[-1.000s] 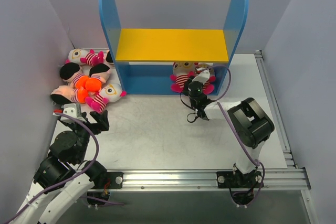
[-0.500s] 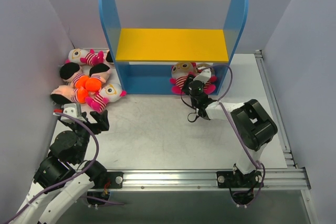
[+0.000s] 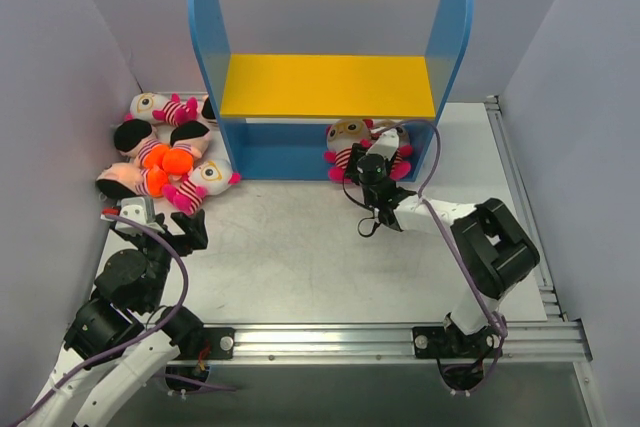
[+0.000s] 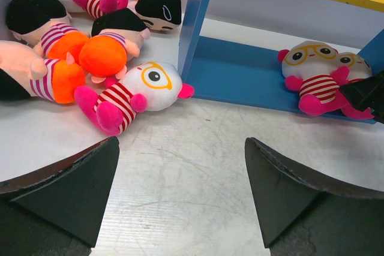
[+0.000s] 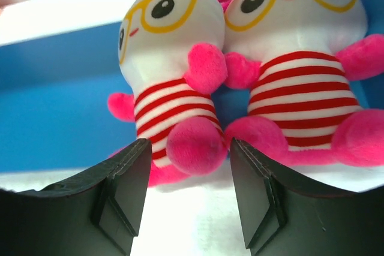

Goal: Place and organize the stuffed toys onto the shelf
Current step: Place the stuffed toy onto shelf, then adjust the position of the stuffed toy

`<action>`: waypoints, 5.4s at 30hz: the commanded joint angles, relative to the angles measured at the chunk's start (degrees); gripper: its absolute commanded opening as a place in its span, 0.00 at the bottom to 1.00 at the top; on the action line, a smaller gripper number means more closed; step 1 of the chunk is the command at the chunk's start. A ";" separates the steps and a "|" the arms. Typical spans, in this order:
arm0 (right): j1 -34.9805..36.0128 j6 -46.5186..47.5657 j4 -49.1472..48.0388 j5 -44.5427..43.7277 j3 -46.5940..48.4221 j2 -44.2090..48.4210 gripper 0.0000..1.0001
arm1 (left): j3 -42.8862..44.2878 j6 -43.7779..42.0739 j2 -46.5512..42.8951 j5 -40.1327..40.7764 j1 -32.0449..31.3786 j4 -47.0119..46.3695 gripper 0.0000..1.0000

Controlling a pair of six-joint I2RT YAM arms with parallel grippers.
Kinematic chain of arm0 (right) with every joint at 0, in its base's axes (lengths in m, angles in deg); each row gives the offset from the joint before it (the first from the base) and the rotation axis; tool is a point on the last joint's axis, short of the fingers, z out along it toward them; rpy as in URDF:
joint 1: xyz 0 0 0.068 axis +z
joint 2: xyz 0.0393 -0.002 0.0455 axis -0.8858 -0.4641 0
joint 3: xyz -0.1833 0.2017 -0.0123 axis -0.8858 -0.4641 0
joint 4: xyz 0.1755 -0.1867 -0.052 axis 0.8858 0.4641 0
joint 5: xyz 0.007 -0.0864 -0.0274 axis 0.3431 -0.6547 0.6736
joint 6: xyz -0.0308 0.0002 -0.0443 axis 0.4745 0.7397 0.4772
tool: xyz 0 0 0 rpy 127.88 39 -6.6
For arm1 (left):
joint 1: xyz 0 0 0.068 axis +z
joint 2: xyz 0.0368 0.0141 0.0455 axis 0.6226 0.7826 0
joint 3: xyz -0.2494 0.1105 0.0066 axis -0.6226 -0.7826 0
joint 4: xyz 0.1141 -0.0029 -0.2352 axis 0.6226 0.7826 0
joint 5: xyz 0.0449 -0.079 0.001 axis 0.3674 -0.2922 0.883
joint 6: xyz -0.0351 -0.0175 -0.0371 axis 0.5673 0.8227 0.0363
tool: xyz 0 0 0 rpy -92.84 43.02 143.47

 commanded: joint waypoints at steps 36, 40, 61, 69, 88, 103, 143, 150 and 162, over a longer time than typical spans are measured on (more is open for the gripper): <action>9.95 40.07 22.46 3.79 17.86 -7.77 0.54 | 0.49 -0.73 2.04 -1.38 1.26 -0.38 0.94; 10.39 41.65 21.75 1.33 19.79 -10.15 0.54 | 0.49 -0.73 2.04 -1.47 1.44 -0.38 0.94; 10.21 41.22 20.08 -5.35 26.48 -19.11 0.10 | 0.32 -0.73 1.87 -1.64 1.70 -0.38 0.94; 9.42 39.63 18.93 -5.53 26.92 -19.64 0.00 | 0.41 -0.73 1.78 -1.73 1.79 -0.38 0.94; 7.75 38.84 16.82 -4.65 24.98 -19.38 0.00 | 0.41 -0.73 1.78 -1.82 1.79 -0.38 0.94; 9.24 33.84 16.74 -1.66 21.38 -12.79 0.47 | 0.40 -0.73 1.78 -2.00 1.88 -0.38 0.94; -17.02 -20.40 -4.61 4.92 -15.53 16.31 0.52 | 0.41 -0.55 0.37 -3.23 2.49 -0.38 0.94; -17.82 -20.49 -7.26 8.88 -15.36 13.41 0.52 | 0.41 -0.55 0.37 -3.31 2.49 -0.47 0.94; -18.53 -21.28 -9.98 10.29 -15.27 8.66 0.51 | 0.41 -0.55 0.37 -3.58 2.58 -0.47 0.94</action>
